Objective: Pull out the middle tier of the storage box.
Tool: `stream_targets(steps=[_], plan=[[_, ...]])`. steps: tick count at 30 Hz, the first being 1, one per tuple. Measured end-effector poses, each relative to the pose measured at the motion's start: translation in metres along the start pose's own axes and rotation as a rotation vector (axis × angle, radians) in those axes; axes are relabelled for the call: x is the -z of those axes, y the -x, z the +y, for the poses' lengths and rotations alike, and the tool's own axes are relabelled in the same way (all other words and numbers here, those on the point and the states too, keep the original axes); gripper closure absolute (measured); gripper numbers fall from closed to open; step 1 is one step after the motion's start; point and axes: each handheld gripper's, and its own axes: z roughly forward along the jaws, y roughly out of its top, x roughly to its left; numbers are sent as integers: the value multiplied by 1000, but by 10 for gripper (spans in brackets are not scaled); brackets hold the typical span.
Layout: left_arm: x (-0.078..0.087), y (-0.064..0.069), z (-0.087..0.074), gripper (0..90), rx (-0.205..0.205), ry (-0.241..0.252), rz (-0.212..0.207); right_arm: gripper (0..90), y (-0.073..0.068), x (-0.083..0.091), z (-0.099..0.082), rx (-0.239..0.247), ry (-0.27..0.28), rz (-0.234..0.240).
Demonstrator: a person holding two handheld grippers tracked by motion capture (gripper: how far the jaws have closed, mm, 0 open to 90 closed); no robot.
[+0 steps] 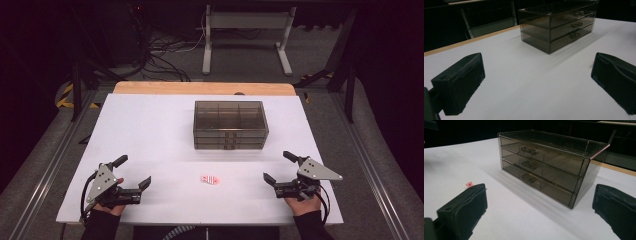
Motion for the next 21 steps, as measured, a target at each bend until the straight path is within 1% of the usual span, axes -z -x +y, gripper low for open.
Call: stream_targets(steps=[3,9,11,14,17,21], plan=[[0,0,0,0,8,1,3,4,-2,-3,5,17,-3,2],[0,-1,0,0,8,-2,5,6,-5,-8,8,34,-3,13],[0,0,0,0,9,0,6,6,-6,-11,9,40,-1,34],[0,0,0,0,9,0,6,0,-8,-18,11,64,10,66],[1,0,0,0,6,-5,8,0,-10,-24,13,68,7,80],[0,0,0,0,4,0,5,0,-12,-29,16,75,-2,86]])
